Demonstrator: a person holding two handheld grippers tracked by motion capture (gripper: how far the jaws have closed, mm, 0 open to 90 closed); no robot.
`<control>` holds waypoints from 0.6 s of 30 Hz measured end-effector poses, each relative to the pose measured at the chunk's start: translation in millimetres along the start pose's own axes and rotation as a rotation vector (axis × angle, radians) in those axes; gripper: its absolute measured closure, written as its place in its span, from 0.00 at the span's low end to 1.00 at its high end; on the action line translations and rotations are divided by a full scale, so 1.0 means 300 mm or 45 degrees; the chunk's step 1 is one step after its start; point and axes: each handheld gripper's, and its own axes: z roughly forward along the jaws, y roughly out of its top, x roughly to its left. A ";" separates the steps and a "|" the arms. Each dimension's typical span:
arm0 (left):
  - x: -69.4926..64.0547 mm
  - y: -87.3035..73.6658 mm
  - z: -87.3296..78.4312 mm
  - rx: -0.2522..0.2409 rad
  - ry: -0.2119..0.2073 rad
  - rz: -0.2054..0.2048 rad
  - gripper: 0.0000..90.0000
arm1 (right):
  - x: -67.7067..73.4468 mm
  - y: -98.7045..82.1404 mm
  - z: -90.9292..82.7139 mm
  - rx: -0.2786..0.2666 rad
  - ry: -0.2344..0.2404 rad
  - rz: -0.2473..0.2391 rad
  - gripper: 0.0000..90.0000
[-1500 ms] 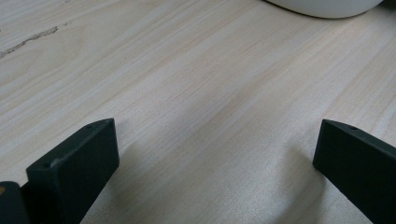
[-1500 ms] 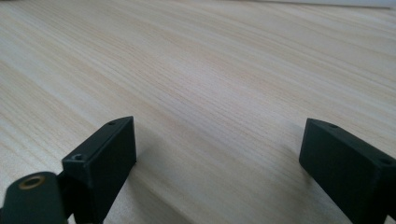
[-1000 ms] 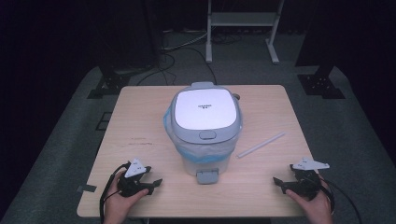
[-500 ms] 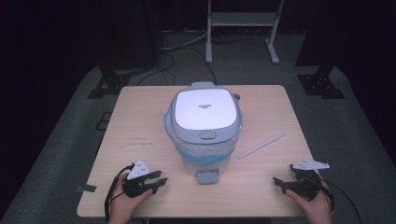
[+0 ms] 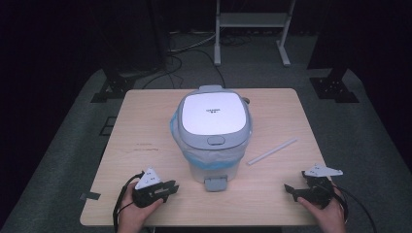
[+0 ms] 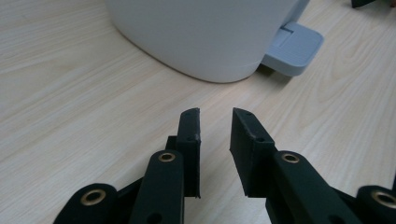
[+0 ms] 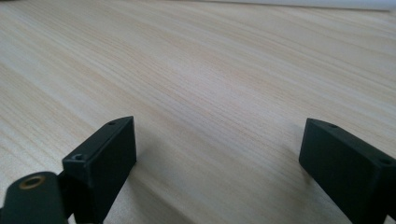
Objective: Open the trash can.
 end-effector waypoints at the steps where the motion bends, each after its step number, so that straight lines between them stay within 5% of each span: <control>1: -0.008 0.005 0.001 -0.004 -0.006 0.001 0.84 | 0.000 0.000 0.000 0.000 0.000 0.000 0.11; 12: -0.044 0.028 0.003 -0.035 -0.034 -0.018 1.00 | 0.000 0.000 0.000 0.000 0.000 0.000 0.11; 18: -0.079 0.052 0.032 -0.046 -0.055 0.002 1.00 | 0.000 0.000 0.000 0.000 -0.001 0.000 0.11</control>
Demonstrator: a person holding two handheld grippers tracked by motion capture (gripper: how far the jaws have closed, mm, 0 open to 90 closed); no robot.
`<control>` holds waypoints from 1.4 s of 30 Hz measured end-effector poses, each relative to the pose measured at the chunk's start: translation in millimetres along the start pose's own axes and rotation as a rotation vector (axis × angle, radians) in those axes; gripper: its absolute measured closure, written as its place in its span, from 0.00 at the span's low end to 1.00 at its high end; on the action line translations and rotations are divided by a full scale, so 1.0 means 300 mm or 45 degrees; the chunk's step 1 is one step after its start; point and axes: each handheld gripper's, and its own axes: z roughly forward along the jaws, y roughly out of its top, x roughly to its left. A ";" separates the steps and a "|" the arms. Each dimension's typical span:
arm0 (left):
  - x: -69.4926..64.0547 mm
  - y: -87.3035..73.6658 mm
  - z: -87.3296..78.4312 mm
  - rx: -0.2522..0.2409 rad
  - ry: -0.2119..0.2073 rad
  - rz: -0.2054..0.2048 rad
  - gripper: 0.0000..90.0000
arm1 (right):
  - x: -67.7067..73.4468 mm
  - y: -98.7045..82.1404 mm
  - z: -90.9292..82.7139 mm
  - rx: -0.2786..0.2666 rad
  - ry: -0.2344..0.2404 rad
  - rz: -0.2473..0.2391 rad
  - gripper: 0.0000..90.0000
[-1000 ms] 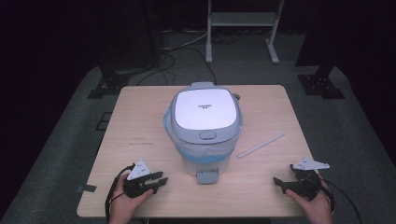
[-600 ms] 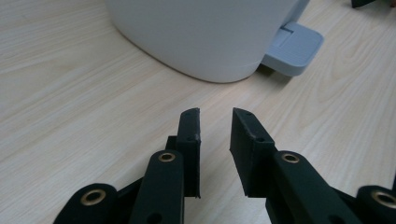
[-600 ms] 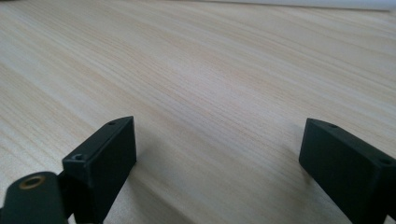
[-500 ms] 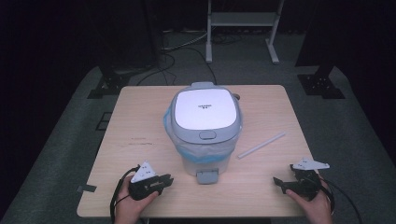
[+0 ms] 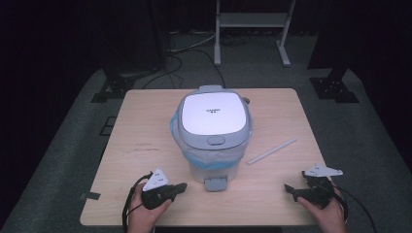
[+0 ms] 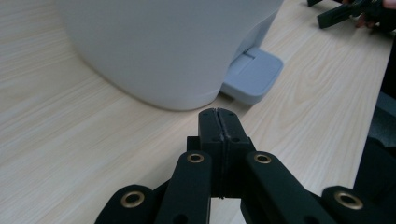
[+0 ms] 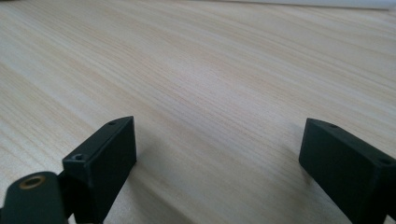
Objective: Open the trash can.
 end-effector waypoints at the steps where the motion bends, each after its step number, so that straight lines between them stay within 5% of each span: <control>1: -0.006 0.005 0.006 -0.002 -0.005 0.002 1.00 | 0.000 0.000 0.000 0.000 0.000 0.000 0.11; 20: -0.101 0.071 0.145 -0.022 -0.065 0.054 1.00 | 0.000 0.000 0.000 0.000 0.000 0.000 0.11; 42: -0.135 0.084 0.265 -0.036 -0.019 0.081 1.00 | 0.000 0.000 0.000 0.000 0.000 -0.001 0.11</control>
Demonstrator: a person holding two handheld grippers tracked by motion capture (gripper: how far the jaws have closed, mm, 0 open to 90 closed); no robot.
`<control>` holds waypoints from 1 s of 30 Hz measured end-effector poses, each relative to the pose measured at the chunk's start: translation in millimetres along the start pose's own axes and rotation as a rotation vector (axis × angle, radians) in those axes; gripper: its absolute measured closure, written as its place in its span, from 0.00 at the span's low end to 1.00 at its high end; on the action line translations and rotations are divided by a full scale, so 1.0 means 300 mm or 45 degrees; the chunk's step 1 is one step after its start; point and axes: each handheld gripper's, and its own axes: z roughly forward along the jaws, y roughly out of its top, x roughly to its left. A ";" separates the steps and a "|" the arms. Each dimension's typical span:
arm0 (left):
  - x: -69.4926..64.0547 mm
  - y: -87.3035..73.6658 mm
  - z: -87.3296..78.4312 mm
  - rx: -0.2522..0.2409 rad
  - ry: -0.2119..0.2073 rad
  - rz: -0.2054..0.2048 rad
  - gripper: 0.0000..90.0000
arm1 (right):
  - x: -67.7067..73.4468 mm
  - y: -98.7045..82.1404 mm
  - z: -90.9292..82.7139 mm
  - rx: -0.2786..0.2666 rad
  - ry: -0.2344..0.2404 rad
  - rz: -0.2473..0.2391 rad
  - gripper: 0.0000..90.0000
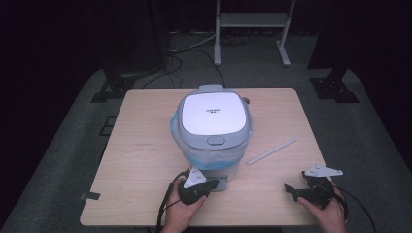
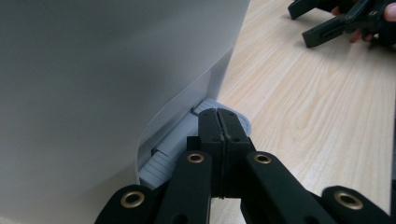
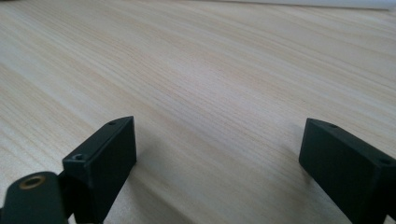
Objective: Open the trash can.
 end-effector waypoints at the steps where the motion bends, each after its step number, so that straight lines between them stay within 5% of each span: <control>1: 0.002 -0.002 0.002 -0.006 0.013 -0.006 1.00 | 0.000 0.000 0.000 0.000 0.000 0.000 0.11; 30: 0.000 -0.018 0.008 -0.004 0.039 -0.013 1.00 | 0.000 0.000 0.000 -0.001 -0.002 0.003 0.11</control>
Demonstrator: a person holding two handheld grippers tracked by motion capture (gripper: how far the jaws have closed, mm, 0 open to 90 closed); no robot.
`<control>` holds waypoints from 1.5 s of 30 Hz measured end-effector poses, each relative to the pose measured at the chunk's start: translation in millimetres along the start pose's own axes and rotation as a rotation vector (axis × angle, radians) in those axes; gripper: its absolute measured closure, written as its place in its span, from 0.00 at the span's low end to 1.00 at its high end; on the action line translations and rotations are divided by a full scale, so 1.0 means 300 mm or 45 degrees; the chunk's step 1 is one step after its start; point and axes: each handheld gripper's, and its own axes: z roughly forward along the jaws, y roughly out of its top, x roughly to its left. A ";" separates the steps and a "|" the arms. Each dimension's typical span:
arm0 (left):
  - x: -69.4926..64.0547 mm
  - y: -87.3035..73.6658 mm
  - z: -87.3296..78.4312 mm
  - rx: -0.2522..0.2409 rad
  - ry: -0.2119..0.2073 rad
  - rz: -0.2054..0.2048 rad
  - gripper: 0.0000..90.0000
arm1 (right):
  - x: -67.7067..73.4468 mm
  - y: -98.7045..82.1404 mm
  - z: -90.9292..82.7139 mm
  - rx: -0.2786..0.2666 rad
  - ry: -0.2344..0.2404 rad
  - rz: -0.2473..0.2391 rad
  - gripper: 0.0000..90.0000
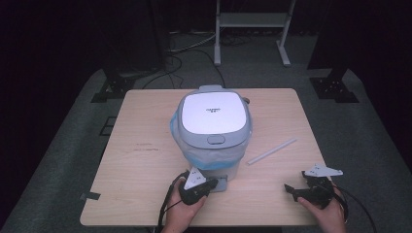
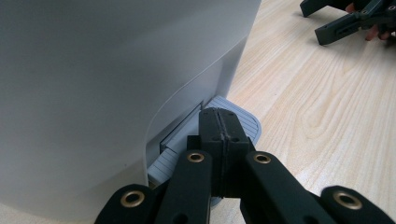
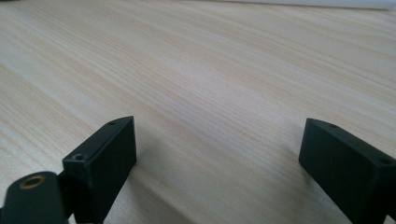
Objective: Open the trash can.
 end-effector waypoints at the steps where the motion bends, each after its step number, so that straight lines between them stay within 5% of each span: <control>1: 0.000 0.000 0.000 0.000 0.000 0.003 1.00 | 0.000 0.000 0.000 0.000 0.000 0.000 0.11; 45: -0.004 -0.006 0.024 0.086 0.021 0.018 1.00 | -0.005 0.003 -0.002 -0.009 -0.006 0.036 0.14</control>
